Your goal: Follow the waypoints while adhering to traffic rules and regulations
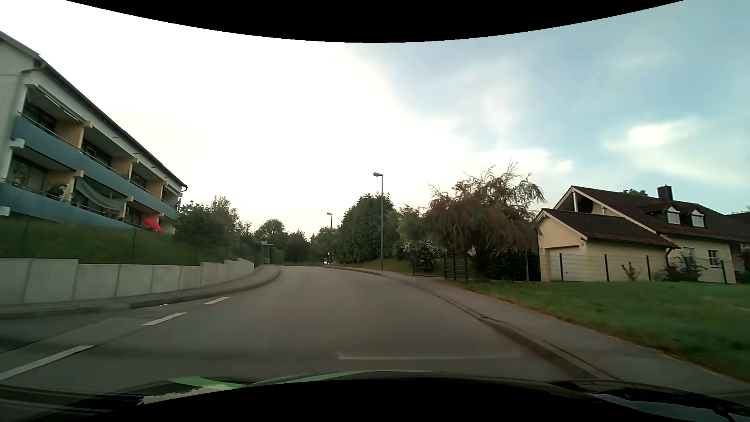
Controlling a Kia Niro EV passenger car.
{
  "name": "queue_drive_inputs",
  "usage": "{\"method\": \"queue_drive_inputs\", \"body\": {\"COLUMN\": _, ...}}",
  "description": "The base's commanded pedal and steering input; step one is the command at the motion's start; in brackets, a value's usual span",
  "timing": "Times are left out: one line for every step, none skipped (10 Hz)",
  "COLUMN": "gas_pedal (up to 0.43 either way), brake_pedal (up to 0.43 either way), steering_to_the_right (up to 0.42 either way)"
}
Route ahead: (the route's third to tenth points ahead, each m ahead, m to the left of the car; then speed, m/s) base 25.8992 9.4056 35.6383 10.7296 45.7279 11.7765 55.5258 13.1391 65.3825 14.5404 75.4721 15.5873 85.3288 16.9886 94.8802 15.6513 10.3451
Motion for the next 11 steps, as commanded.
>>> {"method": "queue_drive_inputs", "body": {"gas_pedal": 0.37, "brake_pedal": 0.0, "steering_to_the_right": -0.054}}
{"method": "queue_drive_inputs", "body": {"gas_pedal": 0.358, "brake_pedal": 0.0, "steering_to_the_right": -0.054}}
{"method": "queue_drive_inputs", "body": {"gas_pedal": 0.331, "brake_pedal": 0.0, "steering_to_the_right": -0.054}}
{"method": "queue_drive_inputs", "body": {"gas_pedal": 0.319, "brake_pedal": 0.0, "steering_to_the_right": -0.054}}
{"method": "queue_drive_inputs", "body": {"gas_pedal": 0.319, "brake_pedal": 0.0, "steering_to_the_right": -0.054}}
{"method": "queue_drive_inputs", "body": {"gas_pedal": 0.319, "brake_pedal": 0.0, "steering_to_the_right": -0.053}}
{"method": "queue_drive_inputs", "body": {"gas_pedal": 0.319, "brake_pedal": 0.0, "steering_to_the_right": -0.052}}
{"method": "queue_drive_inputs", "body": {"gas_pedal": 0.319, "brake_pedal": 0.0, "steering_to_the_right": -0.052}}
{"method": "queue_drive_inputs", "body": {"gas_pedal": 0.319, "brake_pedal": 0.0, "steering_to_the_right": -0.051}}
{"method": "queue_drive_inputs", "body": {"gas_pedal": 0.319, "brake_pedal": 0.0, "steering_to_the_right": -0.051}}
{"method": "queue_drive_inputs", "body": {"gas_pedal": 0.319, "brake_pedal": 0.0, "steering_to_the_right": -0.051}}
